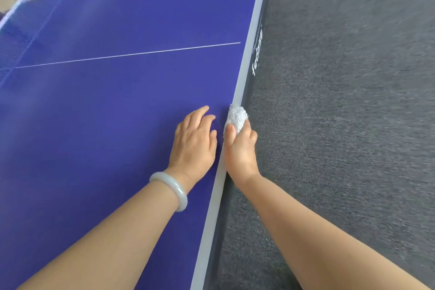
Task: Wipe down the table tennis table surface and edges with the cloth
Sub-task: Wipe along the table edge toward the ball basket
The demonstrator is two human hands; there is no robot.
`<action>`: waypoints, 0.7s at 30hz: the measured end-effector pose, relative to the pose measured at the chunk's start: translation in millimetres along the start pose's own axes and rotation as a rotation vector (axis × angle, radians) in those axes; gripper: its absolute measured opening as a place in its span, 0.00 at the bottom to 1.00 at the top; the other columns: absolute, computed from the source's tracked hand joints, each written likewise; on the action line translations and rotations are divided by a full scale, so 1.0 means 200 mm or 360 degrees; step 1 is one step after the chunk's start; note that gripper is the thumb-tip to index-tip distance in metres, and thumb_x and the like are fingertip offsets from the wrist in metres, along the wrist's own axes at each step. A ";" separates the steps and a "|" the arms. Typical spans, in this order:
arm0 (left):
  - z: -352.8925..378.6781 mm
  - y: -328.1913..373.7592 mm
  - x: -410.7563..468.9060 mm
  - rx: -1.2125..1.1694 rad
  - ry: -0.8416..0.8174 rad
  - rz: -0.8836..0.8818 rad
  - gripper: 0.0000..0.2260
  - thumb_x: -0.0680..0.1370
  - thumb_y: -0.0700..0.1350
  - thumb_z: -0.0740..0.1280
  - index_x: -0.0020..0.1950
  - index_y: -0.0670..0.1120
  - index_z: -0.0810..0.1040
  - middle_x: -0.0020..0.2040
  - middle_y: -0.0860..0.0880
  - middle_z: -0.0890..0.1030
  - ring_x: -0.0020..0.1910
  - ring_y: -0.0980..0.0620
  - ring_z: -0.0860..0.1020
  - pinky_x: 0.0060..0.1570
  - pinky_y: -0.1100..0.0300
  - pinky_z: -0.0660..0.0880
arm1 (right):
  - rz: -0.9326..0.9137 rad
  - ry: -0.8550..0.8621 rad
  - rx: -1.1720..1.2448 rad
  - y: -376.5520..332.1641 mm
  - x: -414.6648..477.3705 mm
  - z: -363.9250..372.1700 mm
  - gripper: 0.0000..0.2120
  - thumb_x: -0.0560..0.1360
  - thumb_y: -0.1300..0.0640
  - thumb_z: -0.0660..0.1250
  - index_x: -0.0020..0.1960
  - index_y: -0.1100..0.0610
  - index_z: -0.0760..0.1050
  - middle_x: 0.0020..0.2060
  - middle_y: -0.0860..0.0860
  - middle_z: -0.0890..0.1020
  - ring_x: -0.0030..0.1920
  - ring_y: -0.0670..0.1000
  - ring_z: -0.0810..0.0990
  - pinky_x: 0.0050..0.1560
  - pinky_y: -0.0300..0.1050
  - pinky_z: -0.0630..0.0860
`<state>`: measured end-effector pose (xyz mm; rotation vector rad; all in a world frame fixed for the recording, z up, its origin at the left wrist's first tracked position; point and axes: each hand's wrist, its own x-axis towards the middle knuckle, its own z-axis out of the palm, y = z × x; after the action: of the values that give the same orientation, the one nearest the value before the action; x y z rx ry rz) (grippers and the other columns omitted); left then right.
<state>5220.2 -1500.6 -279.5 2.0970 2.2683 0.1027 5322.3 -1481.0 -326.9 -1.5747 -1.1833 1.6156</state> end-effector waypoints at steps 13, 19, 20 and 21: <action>0.18 0.01 0.32 -0.0187 0.0080 -0.0344 0.23 0.83 0.49 0.54 0.80 0.52 0.58 0.80 0.53 0.55 0.79 0.54 0.50 0.77 0.52 0.48 | -0.0220 0.0097 0.0121 -0.06 0.18 -0.02 0.29 0.84 0.56 0.54 0.81 0.58 0.46 0.80 0.55 0.51 0.79 0.52 0.49 0.78 0.50 0.51; 0.18 0.02 0.32 -0.0162 0.0100 -0.0352 0.23 0.83 0.50 0.55 0.79 0.53 0.58 0.80 0.54 0.55 0.79 0.54 0.51 0.77 0.52 0.49 | -0.0159 0.0164 0.0217 -0.37 0.75 -0.14 0.27 0.84 0.52 0.53 0.81 0.54 0.50 0.79 0.53 0.54 0.77 0.58 0.56 0.76 0.56 0.55; 0.18 0.02 0.32 -0.0155 0.0097 -0.0349 0.23 0.83 0.50 0.55 0.79 0.53 0.58 0.80 0.54 0.55 0.79 0.54 0.51 0.77 0.52 0.49 | -0.0149 0.0160 0.0250 -0.39 0.80 -0.15 0.27 0.84 0.52 0.53 0.81 0.54 0.51 0.79 0.52 0.55 0.77 0.59 0.56 0.77 0.56 0.55; 0.18 0.02 0.32 -0.0150 0.0096 -0.0345 0.23 0.83 0.50 0.55 0.79 0.53 0.58 0.80 0.54 0.55 0.79 0.54 0.51 0.77 0.52 0.49 | -0.0151 0.0175 0.0267 -0.40 0.81 -0.15 0.26 0.84 0.51 0.53 0.80 0.53 0.52 0.79 0.52 0.56 0.77 0.60 0.57 0.76 0.56 0.55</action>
<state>5221.2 -1435.4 -314.5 1.8143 2.4560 0.2611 5317.5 -1297.5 -327.0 -1.4596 -1.0214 1.5063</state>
